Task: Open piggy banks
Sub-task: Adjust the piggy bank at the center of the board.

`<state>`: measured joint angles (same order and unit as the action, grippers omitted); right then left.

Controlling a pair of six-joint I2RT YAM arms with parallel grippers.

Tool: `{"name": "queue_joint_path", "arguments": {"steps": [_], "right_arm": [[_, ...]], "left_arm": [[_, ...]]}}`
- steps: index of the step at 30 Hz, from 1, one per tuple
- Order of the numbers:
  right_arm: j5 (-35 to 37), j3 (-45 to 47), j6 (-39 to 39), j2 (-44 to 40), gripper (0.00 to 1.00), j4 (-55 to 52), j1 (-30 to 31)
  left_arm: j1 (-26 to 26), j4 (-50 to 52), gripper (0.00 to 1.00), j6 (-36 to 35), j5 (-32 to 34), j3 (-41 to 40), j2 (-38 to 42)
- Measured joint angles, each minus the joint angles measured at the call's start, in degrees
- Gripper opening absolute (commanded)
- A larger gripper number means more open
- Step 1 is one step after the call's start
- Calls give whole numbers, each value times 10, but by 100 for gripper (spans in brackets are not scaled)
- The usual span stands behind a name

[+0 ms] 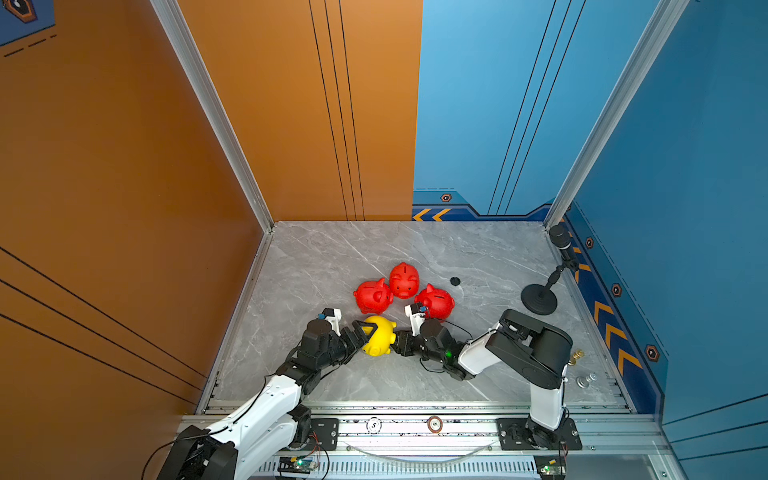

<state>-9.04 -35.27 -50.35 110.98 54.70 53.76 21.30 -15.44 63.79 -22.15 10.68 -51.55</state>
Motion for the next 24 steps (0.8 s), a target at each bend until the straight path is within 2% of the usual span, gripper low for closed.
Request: {"name": "queue_joint_path", "arguments": {"steps": [16,24], "right_arm": [[-5,-10,1,14,39,10,7],[-13,-16,1,22,37,15,8]], "left_arm": [[-10,5,98,27,38,0,-4],[-21,37,98,37,54,0,22]]}}
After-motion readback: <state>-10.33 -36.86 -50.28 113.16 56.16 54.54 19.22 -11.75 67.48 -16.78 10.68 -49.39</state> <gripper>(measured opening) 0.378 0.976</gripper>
